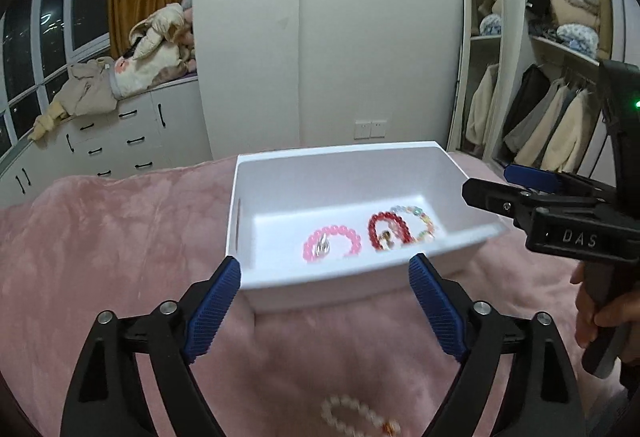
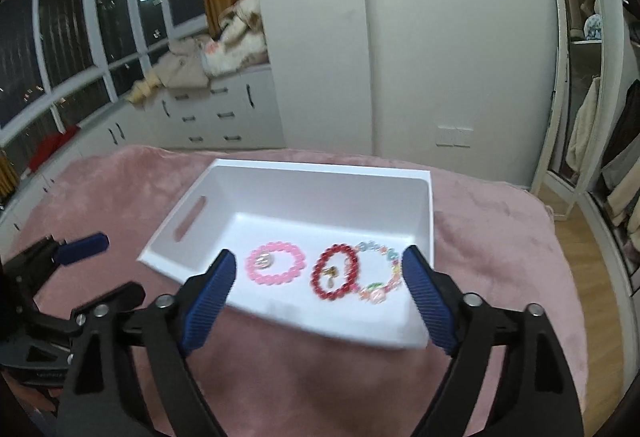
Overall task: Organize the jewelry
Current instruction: 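Withdraw both tools from the box back over the white bead bracelet, then grasp silver flower charm with left tool while right tool grasps white bead bracelet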
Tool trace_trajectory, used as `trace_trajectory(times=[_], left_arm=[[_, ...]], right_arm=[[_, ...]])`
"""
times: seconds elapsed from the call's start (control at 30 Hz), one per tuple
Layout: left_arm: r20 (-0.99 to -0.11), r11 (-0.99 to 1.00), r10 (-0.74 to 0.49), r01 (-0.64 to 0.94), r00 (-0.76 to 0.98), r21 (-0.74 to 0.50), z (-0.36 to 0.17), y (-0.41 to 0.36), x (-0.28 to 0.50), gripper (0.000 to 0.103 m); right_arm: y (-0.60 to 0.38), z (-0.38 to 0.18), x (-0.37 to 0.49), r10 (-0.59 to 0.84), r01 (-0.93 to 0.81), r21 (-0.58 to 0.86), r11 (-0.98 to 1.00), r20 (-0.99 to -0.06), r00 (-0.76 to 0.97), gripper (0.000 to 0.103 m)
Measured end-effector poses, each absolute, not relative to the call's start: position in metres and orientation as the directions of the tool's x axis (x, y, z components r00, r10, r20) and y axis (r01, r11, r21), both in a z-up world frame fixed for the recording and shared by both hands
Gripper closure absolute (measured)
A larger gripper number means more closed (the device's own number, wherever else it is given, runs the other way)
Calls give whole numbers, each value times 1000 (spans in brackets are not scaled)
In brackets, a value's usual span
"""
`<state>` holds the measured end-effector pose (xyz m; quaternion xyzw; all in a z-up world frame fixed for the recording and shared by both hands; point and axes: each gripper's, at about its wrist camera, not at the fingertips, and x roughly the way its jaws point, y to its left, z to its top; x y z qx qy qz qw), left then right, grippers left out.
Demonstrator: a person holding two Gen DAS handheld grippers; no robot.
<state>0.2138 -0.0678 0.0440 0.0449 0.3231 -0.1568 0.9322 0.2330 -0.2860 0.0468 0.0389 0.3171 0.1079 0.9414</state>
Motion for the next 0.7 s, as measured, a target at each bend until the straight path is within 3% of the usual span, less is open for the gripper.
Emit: trace_trajectory(times=[0.13,0.5,0.7], left_arm=[[-635,951,-268,304,724,-55,38,-54,186,10],[-674,953,-215,303,707,14,-7,-48,114,5],[-725,932,-225,361,651,34,-36,-50,94,5]], right_arm=[[-278,42,203,270,-233,138,962,-571,775,12],[-249,12,153,332,-311,141,940,-595,732,11],[-238,-9,141,338,-342,121,932,-632,697,19]])
